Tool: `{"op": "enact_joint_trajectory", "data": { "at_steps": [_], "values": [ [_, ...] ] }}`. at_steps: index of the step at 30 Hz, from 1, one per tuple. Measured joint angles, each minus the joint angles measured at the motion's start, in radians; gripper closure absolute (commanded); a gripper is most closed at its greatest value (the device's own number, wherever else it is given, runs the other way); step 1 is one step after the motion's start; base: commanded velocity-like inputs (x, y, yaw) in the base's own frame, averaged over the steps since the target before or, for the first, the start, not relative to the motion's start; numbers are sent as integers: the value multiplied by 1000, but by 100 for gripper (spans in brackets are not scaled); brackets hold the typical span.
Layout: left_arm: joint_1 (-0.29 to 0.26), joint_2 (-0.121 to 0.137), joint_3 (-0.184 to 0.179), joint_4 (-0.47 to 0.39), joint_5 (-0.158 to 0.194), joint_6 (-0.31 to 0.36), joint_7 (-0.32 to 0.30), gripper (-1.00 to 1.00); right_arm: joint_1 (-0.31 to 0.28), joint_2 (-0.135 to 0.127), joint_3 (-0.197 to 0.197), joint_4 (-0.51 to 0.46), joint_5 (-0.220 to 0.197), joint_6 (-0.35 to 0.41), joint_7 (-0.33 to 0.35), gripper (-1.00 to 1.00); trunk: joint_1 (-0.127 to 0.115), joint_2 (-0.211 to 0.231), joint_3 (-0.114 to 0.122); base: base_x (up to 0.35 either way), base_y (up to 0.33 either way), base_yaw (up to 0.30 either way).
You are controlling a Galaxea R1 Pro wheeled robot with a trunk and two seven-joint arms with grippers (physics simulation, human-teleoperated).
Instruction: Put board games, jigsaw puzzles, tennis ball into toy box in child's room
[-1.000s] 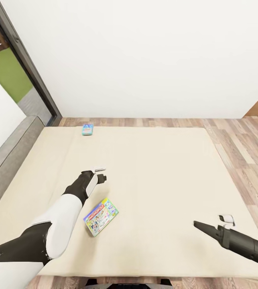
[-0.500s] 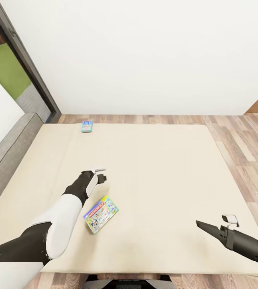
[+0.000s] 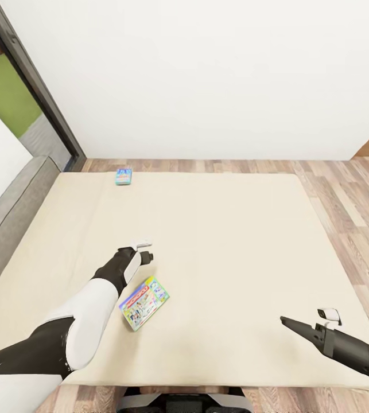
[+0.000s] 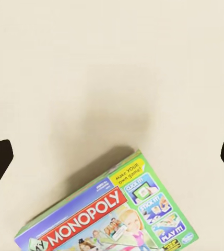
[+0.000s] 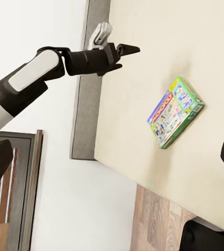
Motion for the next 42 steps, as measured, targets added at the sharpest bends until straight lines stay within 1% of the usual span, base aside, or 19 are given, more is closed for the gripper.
{"op": "enact_joint_trajectory", "data": {
  "at_steps": [4, 16, 20, 22, 25, 29, 33, 42],
  "values": [
    [0, 0, 0, 19, -1, -11, 0, -100, 0, 0, 0, 3, 0, 0, 0, -100, 0, 0, -7, 0, 0, 0],
    [0, 0, -2, 25, 0, -20, 0, -100, 0, 0, 1, 10, 1, -2, -3, -100, 0, 0, -26, 0, 0, 0],
    [0, 0, -2, 27, 1, -67, 0, -100, 0, 0, 1, 11, 2, -2, -4, -100, 0, 0, -33, 0, 0, 0],
    [0, 0, -2, 27, 1, -79, 0, -100, 0, 0, 1, 11, 3, -2, -4, -100, 0, 0, -36, 0, 0, 0],
    [0, 0, -2, 27, 1, -96, 0, -100, 0, 0, 2, 11, 14, -2, -5, -100, 0, 0, -41, 0, 0, 0],
    [0, 0, -3, 26, 1, -105, 0, -100, 0, 1, 1, 12, 33, -2, -5, -100, 0, 0, -48, 0, 0, 0],
    [0, 0, -2, 26, 2, -109, 0, -100, 0, 2, 1, 12, 44, -2, -6, -100, 0, 0, -54, 0, 0, 0],
    [0, 0, -3, 26, 2, -110, 0, -100, 0, 3, 1, 12, 49, -2, -6, -100, 0, 0, -69, 0, 0, 0]
  ]
}}
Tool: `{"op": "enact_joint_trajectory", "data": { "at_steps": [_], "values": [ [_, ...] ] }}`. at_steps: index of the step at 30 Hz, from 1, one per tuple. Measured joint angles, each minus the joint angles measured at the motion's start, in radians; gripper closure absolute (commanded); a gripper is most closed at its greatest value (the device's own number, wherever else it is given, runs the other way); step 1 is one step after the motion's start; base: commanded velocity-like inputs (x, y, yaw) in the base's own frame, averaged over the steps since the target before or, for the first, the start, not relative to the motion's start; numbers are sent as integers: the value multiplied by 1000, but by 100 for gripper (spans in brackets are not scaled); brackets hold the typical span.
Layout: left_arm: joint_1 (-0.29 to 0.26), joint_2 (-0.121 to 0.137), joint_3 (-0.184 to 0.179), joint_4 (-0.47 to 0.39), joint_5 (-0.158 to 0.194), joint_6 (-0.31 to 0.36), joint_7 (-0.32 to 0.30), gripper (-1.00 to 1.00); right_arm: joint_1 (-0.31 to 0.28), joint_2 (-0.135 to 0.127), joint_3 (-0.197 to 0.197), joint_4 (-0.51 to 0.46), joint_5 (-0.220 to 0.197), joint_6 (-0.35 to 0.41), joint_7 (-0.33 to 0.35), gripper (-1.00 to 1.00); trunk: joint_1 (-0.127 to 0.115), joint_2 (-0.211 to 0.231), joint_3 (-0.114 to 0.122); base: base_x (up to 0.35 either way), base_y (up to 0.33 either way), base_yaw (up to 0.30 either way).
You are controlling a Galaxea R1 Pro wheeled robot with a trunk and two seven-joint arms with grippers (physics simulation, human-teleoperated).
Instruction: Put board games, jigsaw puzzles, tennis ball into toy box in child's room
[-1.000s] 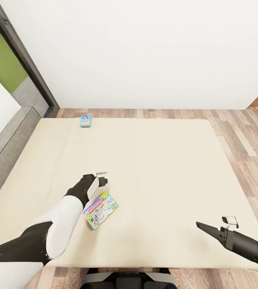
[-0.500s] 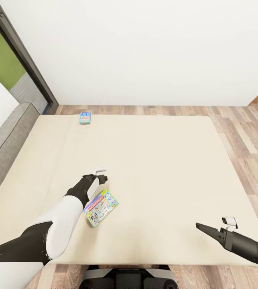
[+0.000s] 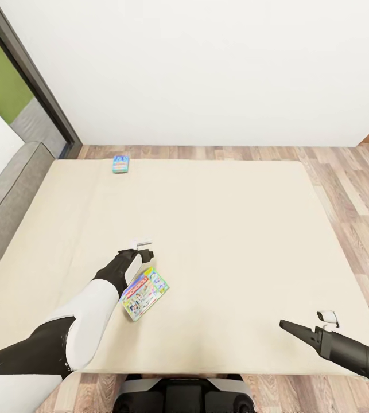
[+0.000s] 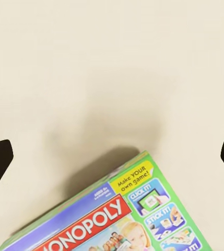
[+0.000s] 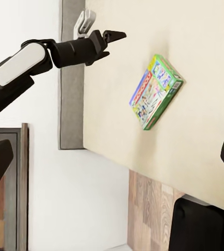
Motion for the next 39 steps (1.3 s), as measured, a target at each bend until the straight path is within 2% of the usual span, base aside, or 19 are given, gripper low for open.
{"op": "enact_joint_trajectory", "data": {
  "at_steps": [26, 39],
  "values": [
    [0, 0, -1, -4, 0, 0, 0, -100, 0, -1, -1, 14, 3, -1, 0, -100, 0, 0, -43, 0, 0, 0],
    [-2, 0, -2, -54, 1, 9, 2, -100, 0, -1, -1, 20, 5, -1, 0, -100, 0, 0, -64, 0, 0, 0]
  ]
}}
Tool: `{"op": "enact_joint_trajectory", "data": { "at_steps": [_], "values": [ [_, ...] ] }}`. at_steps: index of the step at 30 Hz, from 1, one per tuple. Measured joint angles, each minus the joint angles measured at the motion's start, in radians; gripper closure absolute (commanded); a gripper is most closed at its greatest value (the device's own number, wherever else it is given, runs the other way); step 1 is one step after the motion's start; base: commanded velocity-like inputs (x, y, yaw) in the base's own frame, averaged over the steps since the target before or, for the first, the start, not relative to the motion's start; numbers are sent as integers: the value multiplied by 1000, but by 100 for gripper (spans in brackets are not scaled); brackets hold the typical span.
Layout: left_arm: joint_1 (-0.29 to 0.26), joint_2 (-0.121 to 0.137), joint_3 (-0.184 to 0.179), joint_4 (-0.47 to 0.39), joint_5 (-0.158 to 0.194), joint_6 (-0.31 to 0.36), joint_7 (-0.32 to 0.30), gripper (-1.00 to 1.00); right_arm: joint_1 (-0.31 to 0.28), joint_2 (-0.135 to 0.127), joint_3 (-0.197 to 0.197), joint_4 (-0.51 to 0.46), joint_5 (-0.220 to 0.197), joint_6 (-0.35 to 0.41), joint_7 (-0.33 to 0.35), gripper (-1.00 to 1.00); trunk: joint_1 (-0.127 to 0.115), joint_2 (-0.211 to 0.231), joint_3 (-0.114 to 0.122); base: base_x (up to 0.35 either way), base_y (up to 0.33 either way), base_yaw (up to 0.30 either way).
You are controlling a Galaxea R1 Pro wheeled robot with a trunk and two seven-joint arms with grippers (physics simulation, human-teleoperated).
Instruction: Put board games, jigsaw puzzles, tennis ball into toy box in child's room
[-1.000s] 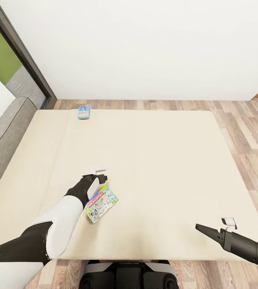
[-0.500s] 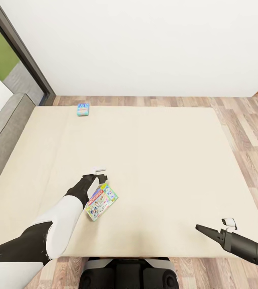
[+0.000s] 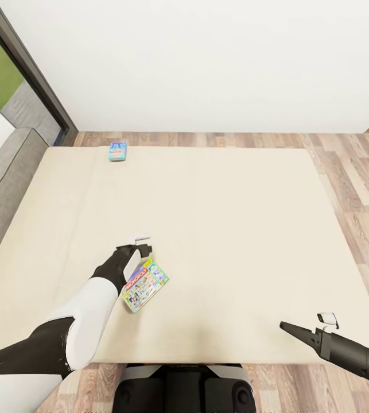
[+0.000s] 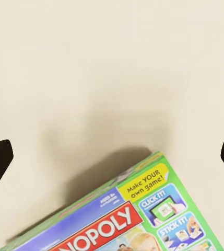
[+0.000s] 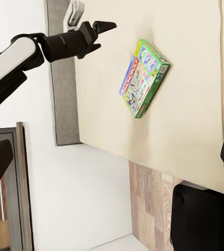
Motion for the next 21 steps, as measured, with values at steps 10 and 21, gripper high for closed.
{"op": "enact_joint_trajectory", "data": {
  "at_steps": [10, 21],
  "values": [
    [0, 0, 0, -5, 0, -8, -1, -100, 0, 0, 0, 4, 0, 0, -1, -100, 0, 0, -16, 0, 0, 0],
    [0, 0, 0, -6, 0, -9, -1, -100, 0, 0, 1, 21, 0, -12, -1, -100, 0, 0, -35, 0, 0, 0]
  ]
}}
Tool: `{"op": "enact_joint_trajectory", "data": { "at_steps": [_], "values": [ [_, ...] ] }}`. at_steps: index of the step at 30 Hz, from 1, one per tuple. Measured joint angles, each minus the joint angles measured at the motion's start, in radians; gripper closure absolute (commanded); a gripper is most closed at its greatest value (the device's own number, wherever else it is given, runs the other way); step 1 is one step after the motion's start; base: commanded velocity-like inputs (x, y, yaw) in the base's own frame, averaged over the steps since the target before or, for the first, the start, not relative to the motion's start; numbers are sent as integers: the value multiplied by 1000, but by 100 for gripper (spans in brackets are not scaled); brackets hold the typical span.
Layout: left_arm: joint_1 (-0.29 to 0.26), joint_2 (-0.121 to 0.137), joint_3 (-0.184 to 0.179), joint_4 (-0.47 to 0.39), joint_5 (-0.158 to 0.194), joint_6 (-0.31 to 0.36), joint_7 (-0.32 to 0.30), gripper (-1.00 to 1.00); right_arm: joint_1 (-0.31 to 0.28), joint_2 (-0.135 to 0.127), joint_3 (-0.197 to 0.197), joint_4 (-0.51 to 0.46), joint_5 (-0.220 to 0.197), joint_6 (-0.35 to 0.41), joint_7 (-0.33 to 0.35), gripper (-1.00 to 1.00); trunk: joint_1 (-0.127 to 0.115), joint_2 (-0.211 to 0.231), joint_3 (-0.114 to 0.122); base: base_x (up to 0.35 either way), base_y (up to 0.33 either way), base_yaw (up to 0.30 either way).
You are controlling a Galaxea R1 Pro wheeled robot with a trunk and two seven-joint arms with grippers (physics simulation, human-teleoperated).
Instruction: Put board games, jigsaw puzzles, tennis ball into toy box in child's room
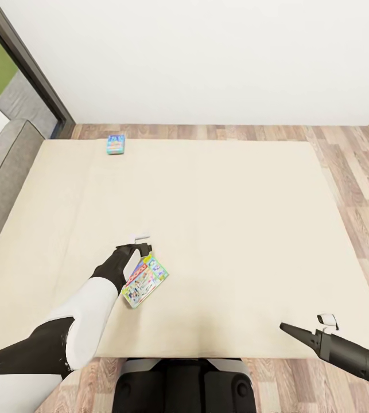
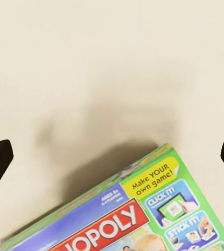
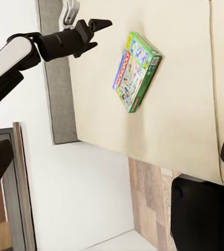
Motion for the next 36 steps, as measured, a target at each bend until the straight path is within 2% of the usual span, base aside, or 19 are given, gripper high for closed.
{"op": "enact_joint_trajectory", "data": {
  "at_steps": [6, 15, 20, 36],
  "values": [
    [0, 0, 0, -4, 0, 0, 0, -100, -1, 0, 0, 2, -2, -19, 1, -100, 0, 0, -10, 0, 0, 0],
    [-2, 0, -2, -88, 1, 16, 0, -100, -1, 1, 3, 3, -2, -24, 1, -100, 0, 0, -25, 0, 0, 0],
    [-16, 0, -2, -106, 1, 28, -6, -100, -1, 1, 4, 2, -1, -25, 0, -100, 0, 0, -33, 0, 0, 0],
    [-26, 0, -3, -98, 3, 45, -24, -100, -1, 2, 5, 4, -2, -25, -1, -100, 0, 0, -59, 0, 0, 0]
  ]
}}
